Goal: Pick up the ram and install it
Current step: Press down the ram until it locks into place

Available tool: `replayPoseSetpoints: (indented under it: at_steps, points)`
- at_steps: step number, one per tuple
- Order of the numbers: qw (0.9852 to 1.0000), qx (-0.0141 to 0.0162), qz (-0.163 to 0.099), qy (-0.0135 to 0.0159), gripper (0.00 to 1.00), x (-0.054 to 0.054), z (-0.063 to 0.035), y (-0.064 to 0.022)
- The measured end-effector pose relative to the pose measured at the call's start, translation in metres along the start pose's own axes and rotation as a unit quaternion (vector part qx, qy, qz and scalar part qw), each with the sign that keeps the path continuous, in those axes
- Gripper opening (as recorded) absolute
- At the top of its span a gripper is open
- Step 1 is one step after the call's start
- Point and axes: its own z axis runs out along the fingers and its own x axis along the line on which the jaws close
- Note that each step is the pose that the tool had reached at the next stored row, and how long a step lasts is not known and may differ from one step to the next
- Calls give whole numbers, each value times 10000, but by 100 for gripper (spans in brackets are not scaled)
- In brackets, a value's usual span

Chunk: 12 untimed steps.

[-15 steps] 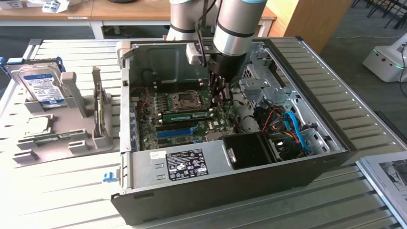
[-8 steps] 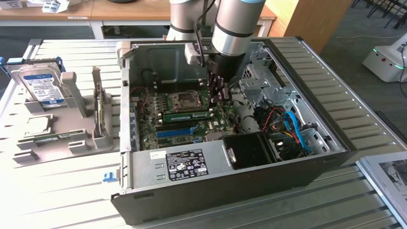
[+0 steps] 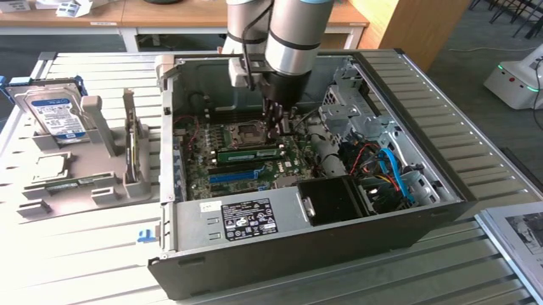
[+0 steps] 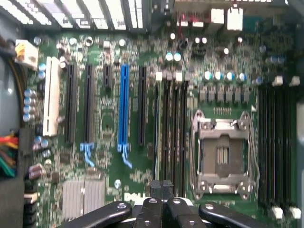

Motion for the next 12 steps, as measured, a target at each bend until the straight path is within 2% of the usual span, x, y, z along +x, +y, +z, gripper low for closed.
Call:
replayPoseSetpoints:
  at_steps: [7,12]
  points:
    - [10000,7,0,0,10,0,15,243]
    - [10000,9,0,0,10,0,26,388]
